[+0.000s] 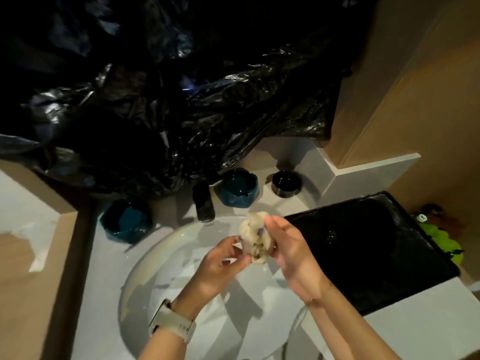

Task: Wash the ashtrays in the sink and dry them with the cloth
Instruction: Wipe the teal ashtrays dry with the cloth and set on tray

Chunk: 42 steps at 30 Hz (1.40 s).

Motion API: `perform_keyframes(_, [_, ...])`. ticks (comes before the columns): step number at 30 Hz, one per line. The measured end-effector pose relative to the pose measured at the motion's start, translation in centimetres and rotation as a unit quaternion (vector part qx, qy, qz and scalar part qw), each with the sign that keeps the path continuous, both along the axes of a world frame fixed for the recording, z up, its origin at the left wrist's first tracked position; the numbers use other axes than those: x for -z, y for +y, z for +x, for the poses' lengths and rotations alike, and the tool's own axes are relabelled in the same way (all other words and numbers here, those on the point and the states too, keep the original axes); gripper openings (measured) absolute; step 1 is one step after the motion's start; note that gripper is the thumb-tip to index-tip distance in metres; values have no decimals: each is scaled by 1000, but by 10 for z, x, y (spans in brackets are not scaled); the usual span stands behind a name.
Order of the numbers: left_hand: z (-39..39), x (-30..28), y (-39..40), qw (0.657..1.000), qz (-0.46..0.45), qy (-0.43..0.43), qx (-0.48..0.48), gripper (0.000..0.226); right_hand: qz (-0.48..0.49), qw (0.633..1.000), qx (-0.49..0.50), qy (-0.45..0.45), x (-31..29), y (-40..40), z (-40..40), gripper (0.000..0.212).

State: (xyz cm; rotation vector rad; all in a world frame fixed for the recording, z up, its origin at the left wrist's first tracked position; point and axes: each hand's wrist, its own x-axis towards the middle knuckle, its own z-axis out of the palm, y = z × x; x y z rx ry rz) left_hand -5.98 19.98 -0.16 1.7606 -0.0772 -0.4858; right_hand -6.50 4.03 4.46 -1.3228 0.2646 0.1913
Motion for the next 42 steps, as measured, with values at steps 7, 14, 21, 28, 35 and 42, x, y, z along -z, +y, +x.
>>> perform_keyframes(7, [-17,-20,53,995,58,-41,-73,15,-93,995,-7,-43,-15,16,15,16])
perform_keyframes(14, [-15,-30,77,988,102,-69,-93,16,-44,996,11,79,-12,12,26,20])
perform_keyframes(21, [-1,-27,73,984,60,-77,-149,32,-97,991,-72,64,1,20,20,41])
perform_keyframes(28, [0,-41,75,975,88,-142,-144,26,-147,989,36,-5,16,8,27,34])
perform_keyframes(35, [0,-25,84,974,172,-70,-126,21,-276,958,73,-24,33,-1,39,41])
perform_keyframes(42, [-9,-16,83,957,232,1,-173,29,-108,994,-23,15,-1,16,40,45])
